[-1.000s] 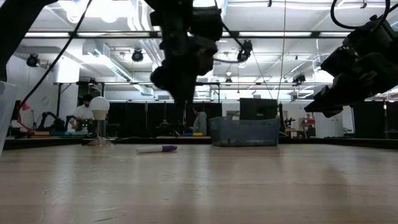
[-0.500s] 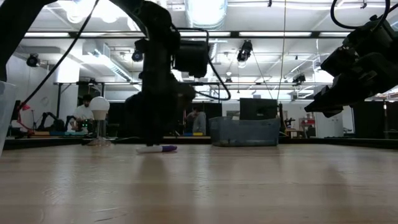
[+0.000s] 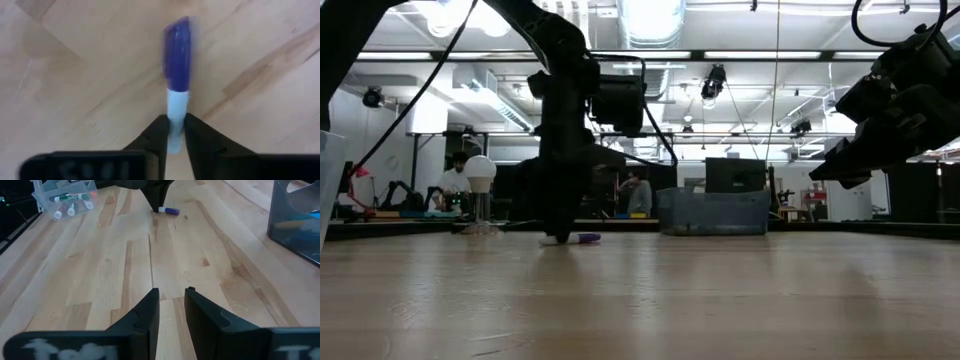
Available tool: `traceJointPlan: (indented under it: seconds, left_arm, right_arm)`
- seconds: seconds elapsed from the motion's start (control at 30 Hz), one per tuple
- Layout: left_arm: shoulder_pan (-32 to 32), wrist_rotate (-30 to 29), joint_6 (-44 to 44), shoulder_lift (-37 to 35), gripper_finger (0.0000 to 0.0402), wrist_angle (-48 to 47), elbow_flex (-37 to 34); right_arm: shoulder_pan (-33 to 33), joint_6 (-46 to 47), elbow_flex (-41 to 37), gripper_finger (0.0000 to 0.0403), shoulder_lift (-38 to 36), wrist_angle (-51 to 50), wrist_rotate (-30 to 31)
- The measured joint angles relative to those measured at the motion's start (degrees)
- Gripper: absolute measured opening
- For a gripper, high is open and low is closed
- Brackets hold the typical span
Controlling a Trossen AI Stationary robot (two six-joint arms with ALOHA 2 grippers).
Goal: Pick & Place Markers
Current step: Put the small purple highlighter pen into the black bin
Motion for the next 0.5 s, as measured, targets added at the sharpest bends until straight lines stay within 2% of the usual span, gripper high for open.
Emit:
traceJointPlan:
  seconds: [0.13,0.33,0.5]
  left_arm:
    - [2.0,0.7,-1.3,0.1,0.0016,3.0,0.7]
    - [5.4,2.6,-1.9,0.3,0.0020,11.4,3.2]
    - [6.5,2.8,-3.2,-0.4,0.0019,15.8,8.2]
  right_arm:
    - [0.0,0.0,0.0,0.0082,0.0,0.0,0.0]
    - [0.0,0.0,0.0,0.0071,0.0,0.0,0.0]
    - [0.0,0.0,0.0,0.0069,0.0,0.0,0.0]
